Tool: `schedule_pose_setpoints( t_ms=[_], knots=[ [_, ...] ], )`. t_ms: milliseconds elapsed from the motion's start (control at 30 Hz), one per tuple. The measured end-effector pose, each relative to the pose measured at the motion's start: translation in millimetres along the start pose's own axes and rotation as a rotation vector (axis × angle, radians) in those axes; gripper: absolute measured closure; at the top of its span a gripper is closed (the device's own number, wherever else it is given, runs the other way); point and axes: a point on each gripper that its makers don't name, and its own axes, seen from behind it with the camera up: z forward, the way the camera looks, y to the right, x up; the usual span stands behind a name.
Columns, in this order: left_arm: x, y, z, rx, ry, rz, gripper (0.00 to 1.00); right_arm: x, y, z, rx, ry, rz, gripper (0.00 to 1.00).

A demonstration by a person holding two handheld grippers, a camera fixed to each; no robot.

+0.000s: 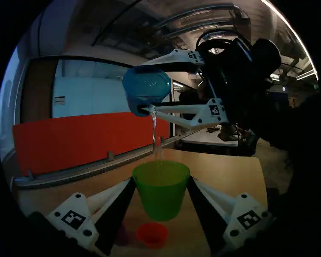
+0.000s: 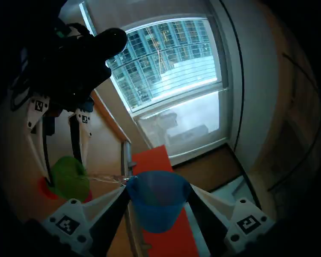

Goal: Pour water

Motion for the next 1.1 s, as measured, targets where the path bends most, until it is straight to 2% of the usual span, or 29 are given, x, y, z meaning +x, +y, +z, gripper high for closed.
schedule_pose_setpoints(
  t_ms=[1100],
  knots=[
    [3.0,-1.1,1.9,-0.005,0.007,-0.005,0.14,9.0,10.4,4.3,-0.025,-0.006,-0.163,0.08]
  ],
)
